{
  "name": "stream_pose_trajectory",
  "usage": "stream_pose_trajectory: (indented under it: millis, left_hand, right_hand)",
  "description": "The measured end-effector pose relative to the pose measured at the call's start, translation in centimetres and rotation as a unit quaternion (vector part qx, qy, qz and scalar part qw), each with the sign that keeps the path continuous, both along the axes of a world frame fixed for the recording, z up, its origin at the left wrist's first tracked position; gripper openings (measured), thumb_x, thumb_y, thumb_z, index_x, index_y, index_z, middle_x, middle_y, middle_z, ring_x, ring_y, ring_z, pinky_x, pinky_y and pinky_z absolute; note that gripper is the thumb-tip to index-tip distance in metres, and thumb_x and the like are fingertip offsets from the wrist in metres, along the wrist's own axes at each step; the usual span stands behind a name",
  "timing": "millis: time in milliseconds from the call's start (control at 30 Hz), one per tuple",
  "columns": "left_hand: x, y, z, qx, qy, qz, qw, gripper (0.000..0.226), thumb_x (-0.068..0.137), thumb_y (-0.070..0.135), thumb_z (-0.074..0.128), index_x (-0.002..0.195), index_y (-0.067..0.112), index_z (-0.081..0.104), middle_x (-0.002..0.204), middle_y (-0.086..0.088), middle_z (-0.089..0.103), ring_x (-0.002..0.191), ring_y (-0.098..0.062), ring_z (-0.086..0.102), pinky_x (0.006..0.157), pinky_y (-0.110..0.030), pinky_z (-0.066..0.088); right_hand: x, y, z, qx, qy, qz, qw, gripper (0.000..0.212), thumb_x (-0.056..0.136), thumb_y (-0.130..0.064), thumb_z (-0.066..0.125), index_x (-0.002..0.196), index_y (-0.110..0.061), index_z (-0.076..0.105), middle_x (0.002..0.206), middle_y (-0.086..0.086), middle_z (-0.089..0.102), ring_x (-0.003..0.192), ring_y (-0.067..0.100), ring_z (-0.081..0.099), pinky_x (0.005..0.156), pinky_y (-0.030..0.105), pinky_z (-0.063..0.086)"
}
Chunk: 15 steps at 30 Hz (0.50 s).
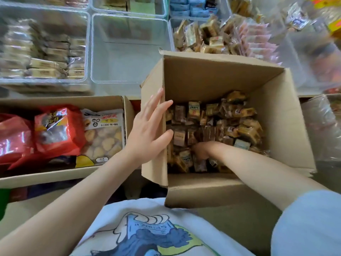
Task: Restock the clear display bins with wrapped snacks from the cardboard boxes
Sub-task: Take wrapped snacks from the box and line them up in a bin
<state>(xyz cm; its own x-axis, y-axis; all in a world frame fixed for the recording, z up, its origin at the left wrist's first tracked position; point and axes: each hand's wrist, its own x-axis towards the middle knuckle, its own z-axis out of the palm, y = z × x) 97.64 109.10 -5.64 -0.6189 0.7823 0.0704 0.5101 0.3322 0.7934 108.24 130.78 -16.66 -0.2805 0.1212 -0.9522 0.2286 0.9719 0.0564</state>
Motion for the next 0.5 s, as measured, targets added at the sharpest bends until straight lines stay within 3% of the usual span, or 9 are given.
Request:
stream_pose_trajectory:
  millis: [100, 233, 333, 367, 400, 500]
  left_hand:
    - [0.2, 0.3, 0.0, 0.008, 0.009, 0.014, 1.000, 0.060, 0.090, 0.031, 0.054, 0.148, 0.029, 0.038, 0.167, 0.013, 0.009, 0.154, -0.012, 0.008, 0.120, -0.048, 0.015]
    - [0.4, 0.2, 0.1, 0.009, 0.006, 0.022, 1.000, 0.056, 0.089, 0.035, 0.051, 0.145, 0.031, 0.042, 0.167, 0.015, 0.011, 0.153, -0.013, 0.011, 0.120, -0.053, 0.018]
    - [0.4, 0.0, 0.6, 0.021, 0.000, 0.040, 0.999, 0.051, 0.089, 0.039, 0.052, 0.139, 0.032, 0.048, 0.165, 0.015, 0.019, 0.152, -0.014, 0.017, 0.119, -0.059, 0.022]
    - [0.3, 0.0, 0.9, 0.034, 0.002, 0.051, 0.998, 0.051, 0.089, 0.040, 0.053, 0.139, 0.031, 0.049, 0.163, 0.013, 0.024, 0.151, -0.016, 0.021, 0.118, -0.062, 0.024]
    - [0.2, 0.1, 1.3, 0.053, 0.009, 0.061, 0.997, 0.053, 0.088, 0.039, 0.054, 0.140, 0.029, 0.048, 0.162, 0.010, 0.030, 0.150, -0.017, 0.025, 0.116, -0.063, 0.026]
    - [-0.6, 0.5, 2.9, 0.110, 0.042, 0.060, 0.991, 0.067, 0.086, 0.031, 0.061, 0.149, 0.023, 0.041, 0.161, 0.003, 0.033, 0.148, -0.017, 0.030, 0.116, -0.058, 0.031]
  right_hand:
    - [0.2, 0.0, -0.4, 0.001, 0.002, -0.018, 1.000, 0.039, 0.094, -0.017, 0.063, 0.132, -0.012, 0.061, 0.126, 0.009, 0.062, 0.108, 0.026, 0.062, 0.094, 0.037, 0.055]
    - [-0.9, 0.5, 0.9, -0.039, -0.009, -0.075, 0.996, 0.061, 0.085, -0.035, 0.077, 0.137, -0.012, 0.055, 0.124, 0.006, 0.062, 0.106, 0.025, 0.063, 0.089, 0.036, 0.056]
    - [-2.9, 2.4, 6.1, -0.129, 0.095, -0.215, 0.963, 0.025, 0.088, -0.039, 0.073, 0.106, -0.023, 0.067, 0.092, -0.001, 0.068, 0.080, 0.013, 0.063, 0.073, 0.029, 0.051]
    - [-3.3, 2.9, 8.3, -0.166, 0.145, -0.288, 0.932, 0.019, 0.090, -0.039, 0.071, 0.101, -0.024, 0.067, 0.090, -0.001, 0.069, 0.078, 0.012, 0.063, 0.071, 0.027, 0.050]
    - [-3.7, 3.3, 10.3, -0.224, 0.193, -0.379, 0.877, 0.021, 0.091, -0.036, 0.070, 0.106, -0.022, 0.066, 0.095, 0.001, 0.070, 0.079, 0.012, 0.063, 0.071, 0.027, 0.050]
    - [-4.3, 3.7, 15.4, -0.443, 0.257, -0.565, 0.647, 0.040, 0.094, -0.030, 0.064, 0.127, -0.008, 0.057, 0.109, 0.009, 0.066, 0.086, 0.017, 0.058, 0.071, 0.026, 0.050]
